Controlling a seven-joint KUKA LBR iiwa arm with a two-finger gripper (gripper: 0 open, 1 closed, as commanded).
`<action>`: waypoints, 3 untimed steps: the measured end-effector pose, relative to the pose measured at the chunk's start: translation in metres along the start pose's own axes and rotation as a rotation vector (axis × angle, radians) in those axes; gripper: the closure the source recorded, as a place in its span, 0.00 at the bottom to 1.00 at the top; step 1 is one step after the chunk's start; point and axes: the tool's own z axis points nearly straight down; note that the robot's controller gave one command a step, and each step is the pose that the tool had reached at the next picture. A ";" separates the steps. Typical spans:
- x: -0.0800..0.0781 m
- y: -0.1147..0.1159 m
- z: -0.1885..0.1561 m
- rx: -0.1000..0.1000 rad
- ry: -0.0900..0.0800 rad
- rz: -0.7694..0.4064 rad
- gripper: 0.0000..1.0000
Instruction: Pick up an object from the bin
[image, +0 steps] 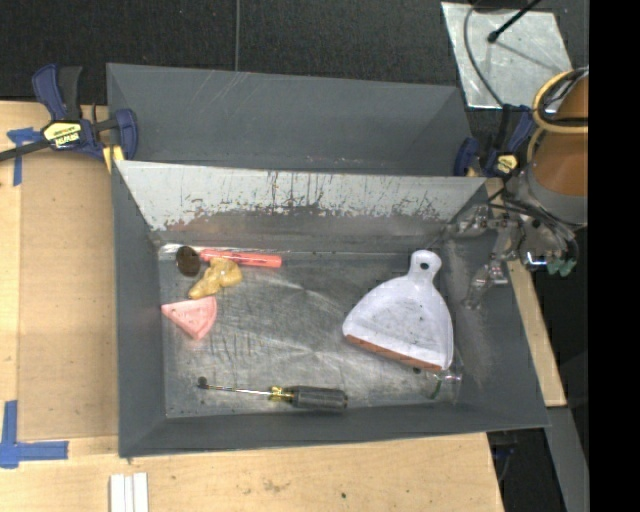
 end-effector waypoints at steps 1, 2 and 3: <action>0.000 0.000 -0.002 0.000 -0.003 -0.001 0.00; 0.008 0.003 -0.015 0.000 -0.004 -0.071 0.00; 0.025 0.034 0.076 0.002 -0.007 -0.225 1.00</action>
Offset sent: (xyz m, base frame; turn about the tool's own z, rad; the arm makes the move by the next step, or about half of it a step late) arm -0.0331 0.0044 0.0546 -0.2449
